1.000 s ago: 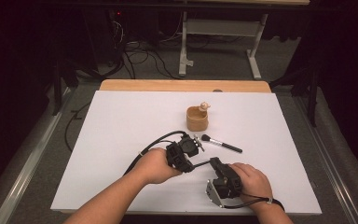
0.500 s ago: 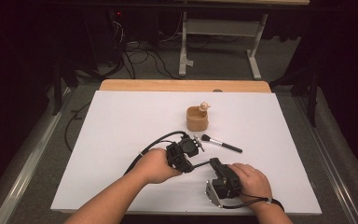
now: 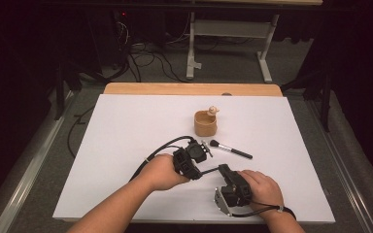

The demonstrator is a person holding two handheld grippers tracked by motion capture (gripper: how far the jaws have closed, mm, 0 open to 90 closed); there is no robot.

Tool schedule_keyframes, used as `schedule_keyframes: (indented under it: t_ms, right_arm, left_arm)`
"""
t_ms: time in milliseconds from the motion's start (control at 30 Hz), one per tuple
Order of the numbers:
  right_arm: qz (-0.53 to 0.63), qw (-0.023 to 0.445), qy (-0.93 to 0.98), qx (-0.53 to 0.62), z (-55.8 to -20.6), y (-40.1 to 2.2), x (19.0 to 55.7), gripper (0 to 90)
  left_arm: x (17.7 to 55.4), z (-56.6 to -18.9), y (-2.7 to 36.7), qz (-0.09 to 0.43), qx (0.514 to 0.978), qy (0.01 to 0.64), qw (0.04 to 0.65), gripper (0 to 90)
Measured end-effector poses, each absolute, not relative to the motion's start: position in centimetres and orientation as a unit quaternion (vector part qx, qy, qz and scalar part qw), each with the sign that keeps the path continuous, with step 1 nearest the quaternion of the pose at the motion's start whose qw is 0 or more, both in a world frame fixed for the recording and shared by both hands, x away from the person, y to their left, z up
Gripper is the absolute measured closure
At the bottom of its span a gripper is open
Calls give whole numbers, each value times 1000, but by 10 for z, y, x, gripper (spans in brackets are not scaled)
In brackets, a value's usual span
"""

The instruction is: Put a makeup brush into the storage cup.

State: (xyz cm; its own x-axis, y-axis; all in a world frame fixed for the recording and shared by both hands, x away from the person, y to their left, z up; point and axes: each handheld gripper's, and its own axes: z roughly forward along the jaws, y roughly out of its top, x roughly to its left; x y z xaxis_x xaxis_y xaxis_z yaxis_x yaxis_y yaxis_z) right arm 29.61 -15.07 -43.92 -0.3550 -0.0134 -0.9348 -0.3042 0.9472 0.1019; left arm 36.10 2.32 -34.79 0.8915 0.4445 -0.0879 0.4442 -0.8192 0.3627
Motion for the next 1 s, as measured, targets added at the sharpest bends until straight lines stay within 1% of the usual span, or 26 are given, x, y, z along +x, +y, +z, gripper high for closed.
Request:
schedule_keyframes:
  t_ms: [33,67,100,200,333,433,667,833,1000]
  right_arm:
    - [128,559,813,-98,-439,-151,296,875]
    - [133,560,812,-98,-439,-151,297,875]
    - [128,560,813,-97,-438,-151,296,875]
    - [126,559,814,-98,-438,-152,297,874]
    - [123,560,813,-100,-438,-151,297,874]
    - [120,559,814,-99,-438,-152,298,874]
    - [125,560,814,-88,-439,-155,300,874]
    - [119,557,818,-83,-437,-156,300,874]
    - [119,559,817,-76,-438,-156,300,873]
  left_arm:
    - [361,-348,23,0,954,233,190,768]
    - [361,-348,23,0,954,234,190,722]
    - [361,-348,23,1,953,234,190,722]
    - [361,-348,24,6,954,233,187,655]
    - [362,-348,27,8,955,234,183,538]
    - [364,-348,30,-1,953,243,179,473]
    - [367,-345,40,13,949,254,188,283]
    - [369,-344,52,20,943,268,196,200]
    - [370,-345,65,26,938,284,197,154]
